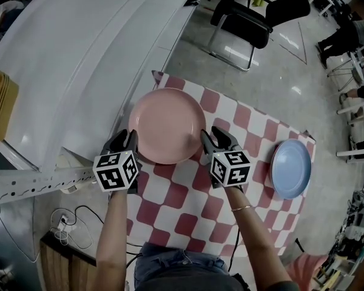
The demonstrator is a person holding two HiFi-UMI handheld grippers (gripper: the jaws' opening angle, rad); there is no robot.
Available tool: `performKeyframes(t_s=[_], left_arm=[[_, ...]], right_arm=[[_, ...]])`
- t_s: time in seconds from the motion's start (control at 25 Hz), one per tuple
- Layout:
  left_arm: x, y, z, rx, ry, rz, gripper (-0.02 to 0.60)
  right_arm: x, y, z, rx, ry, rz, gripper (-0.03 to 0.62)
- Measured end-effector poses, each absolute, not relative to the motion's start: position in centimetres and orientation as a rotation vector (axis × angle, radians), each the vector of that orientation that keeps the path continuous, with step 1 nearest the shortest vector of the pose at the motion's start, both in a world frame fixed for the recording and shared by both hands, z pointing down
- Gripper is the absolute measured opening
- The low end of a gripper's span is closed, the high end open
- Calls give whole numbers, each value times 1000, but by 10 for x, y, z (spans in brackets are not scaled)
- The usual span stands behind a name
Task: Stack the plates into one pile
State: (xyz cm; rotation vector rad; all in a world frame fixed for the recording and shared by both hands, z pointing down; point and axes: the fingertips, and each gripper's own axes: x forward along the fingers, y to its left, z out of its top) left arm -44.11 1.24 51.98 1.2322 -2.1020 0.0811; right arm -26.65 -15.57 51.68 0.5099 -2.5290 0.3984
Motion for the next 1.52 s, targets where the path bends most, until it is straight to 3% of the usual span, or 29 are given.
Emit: performKeyframes(t_s=[1.52], left_arm=[[-445, 4, 538, 1191, -2073, 102, 64]], right_arm=[[-274, -153, 529, 505, -2499, 473, 96]])
